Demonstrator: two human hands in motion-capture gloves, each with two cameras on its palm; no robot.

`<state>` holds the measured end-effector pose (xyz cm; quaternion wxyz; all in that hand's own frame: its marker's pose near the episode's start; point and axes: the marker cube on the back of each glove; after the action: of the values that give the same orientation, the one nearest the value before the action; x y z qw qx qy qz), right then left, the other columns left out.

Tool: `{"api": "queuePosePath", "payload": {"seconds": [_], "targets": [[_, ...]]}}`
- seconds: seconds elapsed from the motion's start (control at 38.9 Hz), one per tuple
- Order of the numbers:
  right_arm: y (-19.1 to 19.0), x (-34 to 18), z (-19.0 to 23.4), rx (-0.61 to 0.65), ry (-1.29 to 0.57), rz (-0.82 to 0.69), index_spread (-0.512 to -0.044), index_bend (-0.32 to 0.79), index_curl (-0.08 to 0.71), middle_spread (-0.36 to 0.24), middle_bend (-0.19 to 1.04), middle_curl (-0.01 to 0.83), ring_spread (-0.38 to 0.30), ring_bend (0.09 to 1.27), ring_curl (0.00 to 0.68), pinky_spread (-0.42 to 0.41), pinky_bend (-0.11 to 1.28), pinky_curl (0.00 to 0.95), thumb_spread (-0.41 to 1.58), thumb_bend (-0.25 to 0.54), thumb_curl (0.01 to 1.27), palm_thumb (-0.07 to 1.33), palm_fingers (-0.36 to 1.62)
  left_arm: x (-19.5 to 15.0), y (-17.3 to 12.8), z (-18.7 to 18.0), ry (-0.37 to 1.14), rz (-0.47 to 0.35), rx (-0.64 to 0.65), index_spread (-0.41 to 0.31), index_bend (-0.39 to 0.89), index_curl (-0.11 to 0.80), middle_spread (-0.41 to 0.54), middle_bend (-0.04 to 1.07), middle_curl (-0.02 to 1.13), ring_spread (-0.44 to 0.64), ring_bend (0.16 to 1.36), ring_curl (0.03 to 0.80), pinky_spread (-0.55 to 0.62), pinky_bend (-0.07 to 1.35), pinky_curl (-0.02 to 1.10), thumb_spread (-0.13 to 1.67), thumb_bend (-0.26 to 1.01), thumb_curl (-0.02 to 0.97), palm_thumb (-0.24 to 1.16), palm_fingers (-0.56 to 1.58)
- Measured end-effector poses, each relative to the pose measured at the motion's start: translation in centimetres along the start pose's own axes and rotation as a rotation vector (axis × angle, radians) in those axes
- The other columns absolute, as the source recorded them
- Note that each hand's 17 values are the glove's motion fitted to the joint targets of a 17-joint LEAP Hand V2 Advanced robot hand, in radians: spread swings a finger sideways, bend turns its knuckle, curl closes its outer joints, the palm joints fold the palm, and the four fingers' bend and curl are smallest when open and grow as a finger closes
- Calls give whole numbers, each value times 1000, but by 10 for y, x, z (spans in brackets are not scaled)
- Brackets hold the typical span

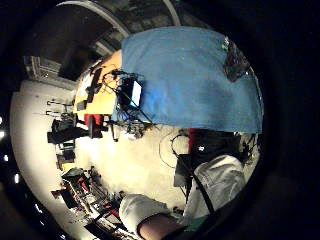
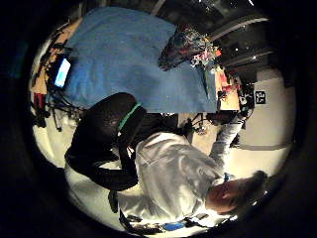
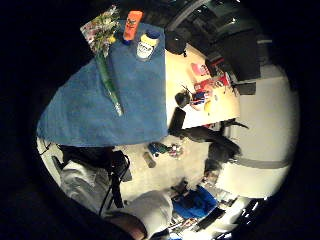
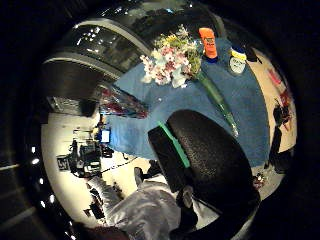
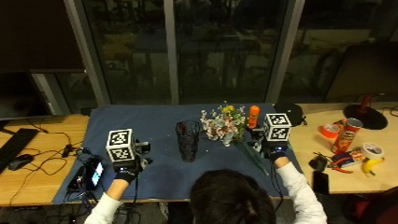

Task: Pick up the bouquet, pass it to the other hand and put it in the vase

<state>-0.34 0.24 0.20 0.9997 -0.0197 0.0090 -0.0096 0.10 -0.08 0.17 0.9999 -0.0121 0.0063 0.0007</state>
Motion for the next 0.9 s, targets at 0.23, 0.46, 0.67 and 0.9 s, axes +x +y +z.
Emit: {"api": "queuePosePath", "payload": {"seconds": [0.23, 0.46, 0.67, 0.9], "targets": [[6, -2, 0, -15, -19, -22, -309, 166, 129, -9, 190, 118, 89, 282, 107, 150, 384, 173, 885, 152, 84, 277, 155, 11, -6, -4, -16, 15, 8, 47, 148, 106, 275, 193, 125, 329, 515, 164, 326, 301, 139, 783, 114, 117, 284, 256], [-2, -2, -7, -39, -28, -38, -345, 153, 173, -3, 200, 177, 110, 317, 146, 175, 378, 214, 1096, 114, 116, 280, 168, 33, -12, -8, -7, 54, 30, 54, 152, 163, 310, 194, 177, 391, 545, 193, 379, 310, 190, 946, 62, 167, 304, 234], [1, 8, -14, -85, -15, -15, -354, 104, 171, 7, 186, 209, 123, 364, 185, 183, 450, 267, 1169, 71, 140, 273, 65, 55, -5, -21, -28, 85, 70, 65, 151, 197, 317, 191, 214, 409, 564, 211, 399, 314, 223, 1006, 13, 201, 314, 217], [-49, 36, 33, -121, -127, 89, -309, 41, 130, 34, 256, 262, 86, 539, 242, 169, 529, 297, 1198, 38, 168, 293, 259, 74, -7, -19, -42, 118, 91, 74, 152, 227, 320, 188, 240, 419, 577, 225, 406, 322, 255, 1033, -18, 231, 323, 202]]}}
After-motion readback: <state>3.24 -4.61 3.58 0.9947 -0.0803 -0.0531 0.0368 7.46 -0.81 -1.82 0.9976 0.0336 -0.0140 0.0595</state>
